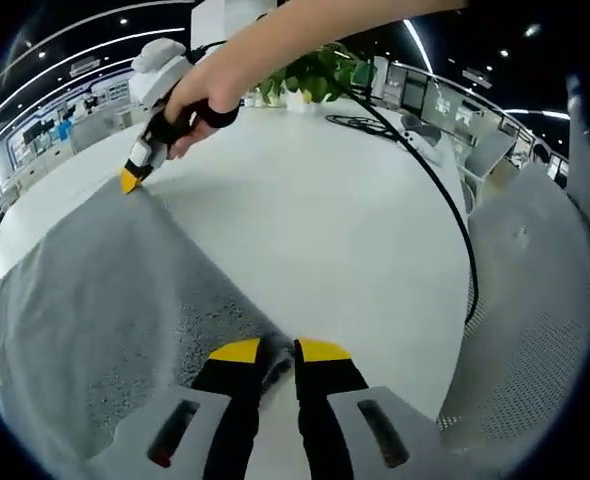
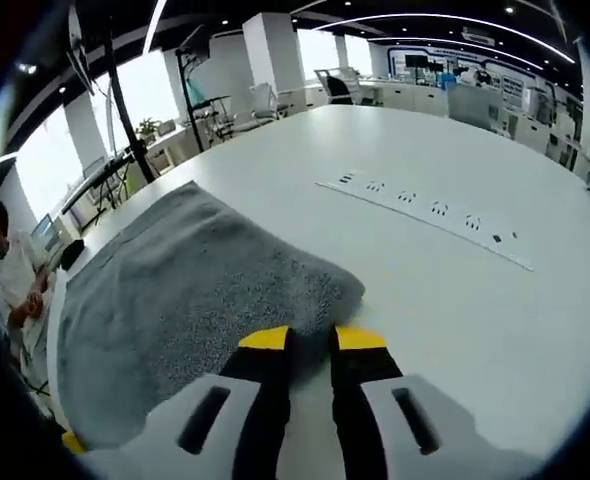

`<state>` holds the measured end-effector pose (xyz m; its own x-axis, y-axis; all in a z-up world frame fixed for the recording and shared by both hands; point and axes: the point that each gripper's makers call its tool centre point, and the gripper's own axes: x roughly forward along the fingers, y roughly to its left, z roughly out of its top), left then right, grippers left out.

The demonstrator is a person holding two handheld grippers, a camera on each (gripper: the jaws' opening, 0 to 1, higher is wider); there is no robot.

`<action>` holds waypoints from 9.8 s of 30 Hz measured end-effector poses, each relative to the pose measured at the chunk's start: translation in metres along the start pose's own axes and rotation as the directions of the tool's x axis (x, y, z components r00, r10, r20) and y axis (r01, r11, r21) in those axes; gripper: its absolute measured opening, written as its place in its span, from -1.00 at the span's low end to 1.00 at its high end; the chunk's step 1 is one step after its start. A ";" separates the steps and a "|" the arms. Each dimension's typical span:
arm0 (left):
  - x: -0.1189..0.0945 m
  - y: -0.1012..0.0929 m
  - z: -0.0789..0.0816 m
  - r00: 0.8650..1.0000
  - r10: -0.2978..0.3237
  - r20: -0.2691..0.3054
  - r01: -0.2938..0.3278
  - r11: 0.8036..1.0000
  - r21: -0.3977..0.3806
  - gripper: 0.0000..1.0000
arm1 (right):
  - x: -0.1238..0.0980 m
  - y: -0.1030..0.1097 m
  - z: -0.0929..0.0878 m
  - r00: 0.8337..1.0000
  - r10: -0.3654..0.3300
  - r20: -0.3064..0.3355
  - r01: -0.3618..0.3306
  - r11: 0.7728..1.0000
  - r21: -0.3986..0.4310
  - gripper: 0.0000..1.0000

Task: Fold the towel on the table until its edges align and the towel forms a compact rectangular stack.

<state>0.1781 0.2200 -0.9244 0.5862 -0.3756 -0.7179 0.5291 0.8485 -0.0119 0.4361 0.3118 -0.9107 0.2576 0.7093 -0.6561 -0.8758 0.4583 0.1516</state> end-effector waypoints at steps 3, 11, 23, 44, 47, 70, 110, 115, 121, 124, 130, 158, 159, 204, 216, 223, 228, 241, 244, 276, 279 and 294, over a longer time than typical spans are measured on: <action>0.001 0.002 0.000 1.000 0.017 -0.005 -0.017 1.000 0.008 -0.85 | 0.000 -0.001 0.000 1.000 -0.001 0.002 0.001 1.000 0.001 -0.93; -0.001 -0.001 0.003 1.000 -0.004 0.002 0.004 1.000 -0.027 -0.93 | -0.001 -0.001 0.001 1.000 0.004 -0.002 -0.004 1.000 -0.014 -1.00; 0.017 -0.039 0.043 0.985 -0.154 0.074 0.154 0.988 0.010 -0.94 | -0.032 -0.030 -0.010 0.999 -0.041 -0.001 0.041 0.999 -0.029 -1.00; 0.066 -0.126 0.129 0.910 -0.378 0.170 0.365 0.925 0.105 -0.94 | -0.119 -0.122 -0.061 0.971 -0.238 -0.020 0.239 0.970 0.053 -1.00; 0.070 -0.134 0.135 0.904 -0.392 0.171 0.377 0.919 0.116 -0.94 | -0.128 -0.131 -0.066 0.966 -0.257 -0.025 0.258 0.965 0.056 -1.00; 0.051 -0.132 0.144 0.902 -0.375 0.213 0.367 0.927 0.077 -0.94 | -0.148 -0.139 -0.060 0.955 -0.295 0.000 0.291 0.940 0.177 -1.00; -0.066 -0.044 0.116 0.910 -0.069 0.408 0.152 0.973 -0.173 -0.93 | -0.130 -0.030 0.064 0.959 -0.208 0.193 0.189 0.976 0.109 -1.00; -0.077 -0.032 0.109 0.908 -0.033 0.419 0.128 0.971 -0.201 -0.93 | -0.124 -0.013 0.079 0.959 -0.187 0.214 0.171 0.981 0.089 -1.00; -0.092 -0.016 0.092 0.912 0.037 0.408 0.062 0.972 -0.227 -0.93 | -0.112 0.005 0.089 0.960 -0.165 0.228 0.143 0.983 0.113 -1.00; -0.100 -0.007 0.082 0.910 0.068 0.409 0.046 0.964 -0.262 -0.93 | -0.105 0.015 0.093 0.961 -0.157 0.227 0.135 0.985 0.107 -1.00; -0.111 0.011 0.065 0.909 0.120 0.399 0.008 0.953 -0.303 -0.93 | -0.089 0.033 0.102 0.964 -0.137 0.228 0.121 0.989 0.083 -1.00; -0.099 0.063 -0.023 0.937 0.176 0.302 -0.003 0.868 -0.496 -0.92 | 0.000 0.066 0.080 0.987 -0.122 0.105 0.113 0.990 0.085 -1.00; -0.098 0.063 -0.024 0.937 0.177 0.301 -0.003 0.866 -0.500 -0.92 | 0.003 0.067 0.079 0.988 -0.120 0.101 0.112 0.990 0.087 -1.00; -0.077 0.080 -0.081 0.948 0.271 0.165 -0.084 0.717 -0.692 -0.94 | 0.070 0.084 0.045 0.999 -0.032 0.029 0.033 0.999 -0.029 -0.81; -0.080 0.078 -0.077 0.958 0.247 0.148 -0.084 0.731 -0.678 -0.92 | 0.066 0.087 0.047 0.999 -0.009 0.041 0.011 0.999 -0.040 -0.74; -0.089 0.084 -0.067 0.940 0.264 0.218 -0.055 0.744 -0.666 -0.51 | 0.059 0.083 0.047 0.998 0.022 0.051 -0.018 0.997 -0.070 -0.55; -0.095 0.092 -0.052 0.944 0.255 0.209 -0.092 0.812 -0.576 -0.45 | 0.052 0.074 0.054 0.998 0.012 0.066 -0.007 0.997 -0.077 -0.47; -0.084 0.136 -0.010 0.937 0.254 0.238 -0.108 0.863 -0.494 -0.15 | 0.006 0.050 0.052 0.994 -0.023 0.106 0.022 1.000 0.011 -0.36; -0.079 0.149 -0.005 0.939 0.252 0.233 -0.114 0.868 -0.483 -0.12 | -0.006 0.042 0.043 0.994 -0.044 0.102 0.043 0.999 0.019 -0.30; -0.013 0.199 0.004 0.956 0.252 0.148 -0.144 0.848 -0.510 -0.43 | -0.069 0.046 -0.072 0.995 -0.098 -0.016 0.099 0.988 0.120 -0.32; -0.012 0.199 0.005 0.955 0.256 0.151 -0.152 0.857 -0.493 -0.46 | -0.069 0.048 -0.074 0.995 -0.097 -0.008 0.097 0.987 0.132 -0.34; -0.006 0.190 0.008 0.948 0.286 0.143 -0.188 0.861 -0.473 -0.72 | -0.072 0.048 -0.081 0.993 -0.116 0.019 0.108 0.966 0.235 -0.83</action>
<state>0.2799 0.3807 -0.9163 0.7941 -0.1669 -0.5844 0.0549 0.9773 -0.2044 0.3420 0.2396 -0.9160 0.3654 0.6615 -0.6548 -0.7220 0.6455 0.2492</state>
